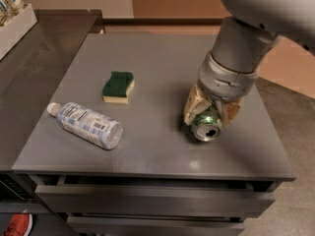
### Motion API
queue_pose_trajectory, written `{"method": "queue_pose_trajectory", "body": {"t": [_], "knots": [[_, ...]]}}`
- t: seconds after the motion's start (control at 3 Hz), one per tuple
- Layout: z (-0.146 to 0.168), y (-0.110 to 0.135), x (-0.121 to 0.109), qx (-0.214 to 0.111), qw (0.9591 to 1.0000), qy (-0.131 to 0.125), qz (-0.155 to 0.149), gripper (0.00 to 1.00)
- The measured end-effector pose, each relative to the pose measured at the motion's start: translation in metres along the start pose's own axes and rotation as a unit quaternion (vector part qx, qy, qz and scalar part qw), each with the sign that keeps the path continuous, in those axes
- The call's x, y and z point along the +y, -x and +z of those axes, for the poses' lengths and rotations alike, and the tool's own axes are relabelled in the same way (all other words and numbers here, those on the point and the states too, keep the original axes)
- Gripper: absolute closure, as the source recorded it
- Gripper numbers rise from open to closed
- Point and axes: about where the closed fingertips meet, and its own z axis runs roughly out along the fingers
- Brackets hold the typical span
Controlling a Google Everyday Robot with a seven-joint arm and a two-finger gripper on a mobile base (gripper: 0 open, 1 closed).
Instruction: Place green can upright
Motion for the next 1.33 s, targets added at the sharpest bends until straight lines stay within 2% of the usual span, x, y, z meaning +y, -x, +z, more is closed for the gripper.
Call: {"method": "queue_pose_trajectory", "body": {"t": [0.33, 0.67, 1.0, 1.33], "knots": [[-0.009, -0.010, -0.010, 0.012, 0.9954, -0.044, 0.084, 1.00], [-0.016, -0.021, -0.022, 0.025, 0.9792, -0.098, 0.176, 1.00], [-0.025, -0.029, -0.032, 0.042, 0.9560, -0.143, 0.253, 1.00], [-0.035, -0.040, -0.043, 0.054, 0.9262, -0.191, 0.321, 1.00]]}}
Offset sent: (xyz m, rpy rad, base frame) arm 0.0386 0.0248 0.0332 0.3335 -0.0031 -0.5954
